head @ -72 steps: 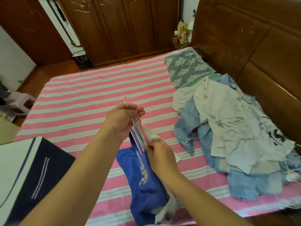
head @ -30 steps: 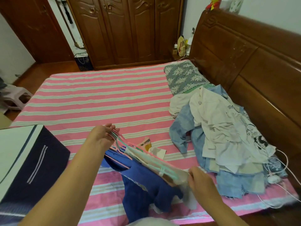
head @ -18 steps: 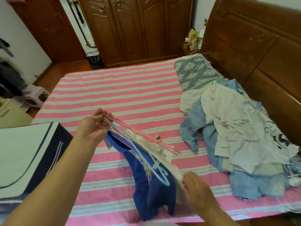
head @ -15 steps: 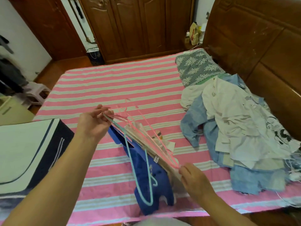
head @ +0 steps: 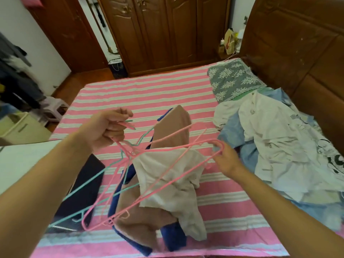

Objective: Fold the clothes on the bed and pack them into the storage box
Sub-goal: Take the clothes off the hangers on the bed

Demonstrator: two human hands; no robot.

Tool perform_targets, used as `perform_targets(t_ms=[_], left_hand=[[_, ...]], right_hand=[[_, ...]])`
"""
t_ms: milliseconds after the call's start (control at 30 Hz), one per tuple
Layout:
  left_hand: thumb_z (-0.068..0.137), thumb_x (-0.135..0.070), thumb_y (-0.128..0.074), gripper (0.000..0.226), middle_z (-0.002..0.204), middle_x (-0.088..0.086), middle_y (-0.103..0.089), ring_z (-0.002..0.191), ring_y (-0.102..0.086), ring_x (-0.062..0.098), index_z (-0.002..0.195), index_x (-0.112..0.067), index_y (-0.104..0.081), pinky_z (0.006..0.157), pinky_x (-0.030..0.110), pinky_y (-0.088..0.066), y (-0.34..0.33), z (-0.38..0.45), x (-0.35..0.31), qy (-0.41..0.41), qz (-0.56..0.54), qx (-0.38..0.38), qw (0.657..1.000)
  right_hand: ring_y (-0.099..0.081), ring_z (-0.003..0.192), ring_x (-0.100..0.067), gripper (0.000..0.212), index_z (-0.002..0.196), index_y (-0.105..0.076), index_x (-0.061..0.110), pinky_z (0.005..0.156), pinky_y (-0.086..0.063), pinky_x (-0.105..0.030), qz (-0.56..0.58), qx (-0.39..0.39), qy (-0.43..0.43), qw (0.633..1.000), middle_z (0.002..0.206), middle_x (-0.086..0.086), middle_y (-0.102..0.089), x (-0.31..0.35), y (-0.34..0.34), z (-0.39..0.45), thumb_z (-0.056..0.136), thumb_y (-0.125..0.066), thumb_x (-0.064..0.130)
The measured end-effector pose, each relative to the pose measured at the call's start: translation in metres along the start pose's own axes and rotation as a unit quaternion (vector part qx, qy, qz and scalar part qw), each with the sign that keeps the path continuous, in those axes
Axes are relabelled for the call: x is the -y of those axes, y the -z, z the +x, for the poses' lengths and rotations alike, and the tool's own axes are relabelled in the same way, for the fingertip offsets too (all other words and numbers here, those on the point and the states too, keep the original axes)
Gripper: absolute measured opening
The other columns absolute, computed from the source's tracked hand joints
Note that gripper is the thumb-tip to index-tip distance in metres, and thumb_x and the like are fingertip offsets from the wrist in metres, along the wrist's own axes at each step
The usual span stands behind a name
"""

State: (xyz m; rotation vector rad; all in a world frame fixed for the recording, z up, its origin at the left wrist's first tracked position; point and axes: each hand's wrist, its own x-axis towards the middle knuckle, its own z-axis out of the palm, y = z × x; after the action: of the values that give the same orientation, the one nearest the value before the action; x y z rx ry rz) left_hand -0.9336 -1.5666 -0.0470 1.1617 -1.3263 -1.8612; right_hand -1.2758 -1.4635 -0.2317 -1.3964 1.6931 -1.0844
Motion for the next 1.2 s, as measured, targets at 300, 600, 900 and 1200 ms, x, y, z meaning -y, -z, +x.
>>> perform_targets(t_ms=[300,600,900,1200], left_hand=[[0.09,-0.008,-0.056,0.002,0.047,-0.003,-0.03,0.037,-0.02,0.01,0.091,-0.007,-0.056,0.038,0.02,-0.028,0.012,-0.024,-0.009,0.028,0.098,0.014,0.995],[0.097,-0.002,-0.06,0.012,0.056,0.003,-0.044,0.052,-0.033,0.017,0.086,-0.006,-0.062,0.05,0.027,-0.032,0.053,-0.004,0.025,0.029,0.248,-0.178,0.952],[0.078,-0.011,-0.07,0.015,0.06,0.01,-0.058,0.064,-0.052,0.024,0.064,-0.007,-0.067,0.066,0.035,-0.042,-0.015,0.079,0.102,0.034,0.288,-0.214,0.933],[0.096,0.0,-0.058,0.016,0.079,0.027,-0.062,0.066,-0.055,0.027,0.088,0.011,-0.065,0.06,0.03,-0.048,-0.078,0.136,0.083,0.011,0.143,-0.199,0.969]], right_hand=[[-0.064,0.094,-0.014,0.015,0.095,-0.076,0.022,0.078,-0.049,-0.022,0.086,0.097,-0.051,0.99,0.109,-0.006,-0.071,-0.004,-0.06,-0.011,0.096,-0.064,0.012],[-0.051,0.079,-0.021,0.021,0.085,-0.06,0.016,0.064,-0.039,-0.031,0.214,-0.228,-0.181,0.932,0.086,-0.009,-0.057,-0.033,0.062,-0.027,0.102,-0.047,0.016],[-0.054,0.084,-0.016,0.024,0.084,-0.067,0.035,0.073,-0.05,-0.036,0.134,-0.379,0.038,0.915,0.081,0.009,-0.058,0.124,0.158,-0.072,0.101,-0.051,0.037],[-0.056,0.094,-0.009,0.017,0.105,-0.069,0.029,0.088,-0.046,-0.028,-0.042,-0.412,0.016,0.91,0.096,0.012,-0.062,0.158,0.306,0.054,0.102,-0.053,0.033]])
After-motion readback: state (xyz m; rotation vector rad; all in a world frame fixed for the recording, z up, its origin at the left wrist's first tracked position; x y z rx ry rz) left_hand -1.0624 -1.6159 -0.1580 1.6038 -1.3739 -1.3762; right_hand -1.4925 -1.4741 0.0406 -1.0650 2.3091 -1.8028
